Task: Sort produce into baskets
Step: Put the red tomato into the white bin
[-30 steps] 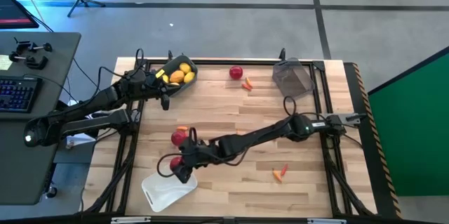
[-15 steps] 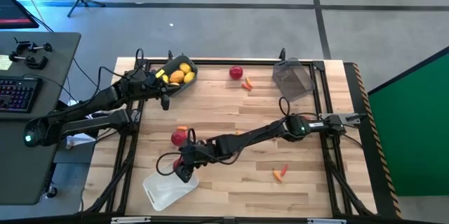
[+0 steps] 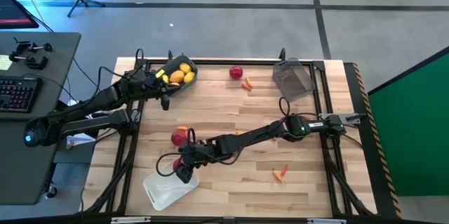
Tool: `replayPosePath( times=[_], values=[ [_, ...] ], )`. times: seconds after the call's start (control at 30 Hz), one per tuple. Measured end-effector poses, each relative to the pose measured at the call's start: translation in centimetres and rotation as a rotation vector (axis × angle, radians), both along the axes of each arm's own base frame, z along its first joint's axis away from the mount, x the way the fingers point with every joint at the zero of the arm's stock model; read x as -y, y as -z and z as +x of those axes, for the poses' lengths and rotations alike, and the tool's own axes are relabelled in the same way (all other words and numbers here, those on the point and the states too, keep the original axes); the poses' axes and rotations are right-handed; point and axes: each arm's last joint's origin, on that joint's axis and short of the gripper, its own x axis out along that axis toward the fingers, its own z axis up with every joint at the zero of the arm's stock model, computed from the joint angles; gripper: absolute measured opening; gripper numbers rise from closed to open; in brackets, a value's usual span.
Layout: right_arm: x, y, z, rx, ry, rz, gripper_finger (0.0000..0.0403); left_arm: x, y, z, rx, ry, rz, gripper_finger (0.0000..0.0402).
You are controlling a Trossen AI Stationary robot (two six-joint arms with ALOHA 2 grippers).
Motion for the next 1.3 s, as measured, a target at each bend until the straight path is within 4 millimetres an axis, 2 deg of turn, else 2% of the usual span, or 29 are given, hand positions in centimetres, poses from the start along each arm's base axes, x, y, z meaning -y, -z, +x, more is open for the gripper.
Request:
replayPosePath(
  times=[0.33, 0.53, 0.7, 1.1, 1.3],
  values=[
    [0.32, 0.01, 0.09, 0.011, -0.045, -0.054, 0.0255, 0.02, 0.09, -0.03, -0.018, 0.010, 0.016, 0.0000],
    [0.23, 0.11, 0.08, 0.048, -0.239, -0.224, 0.0240, 0.02, 0.10, -0.03, -0.019, 0.011, 0.017, 0.0000],
    [0.10, 0.28, 0.00, 0.066, -0.371, -0.302, 0.0235, 0.02, 0.11, -0.03, -0.019, 0.011, 0.017, 0.0000],
    [0.33, 0.29, 0.04, 0.064, -0.391, -0.271, 0.0272, 0.03, 0.11, -0.03, -0.019, 0.012, 0.016, 0.0000],
    [0.38, 0.25, 0.10, 0.069, -0.386, -0.269, 0.0277, 0.03, 0.11, -0.03, -0.019, 0.012, 0.016, 0.0000]
  ],
)
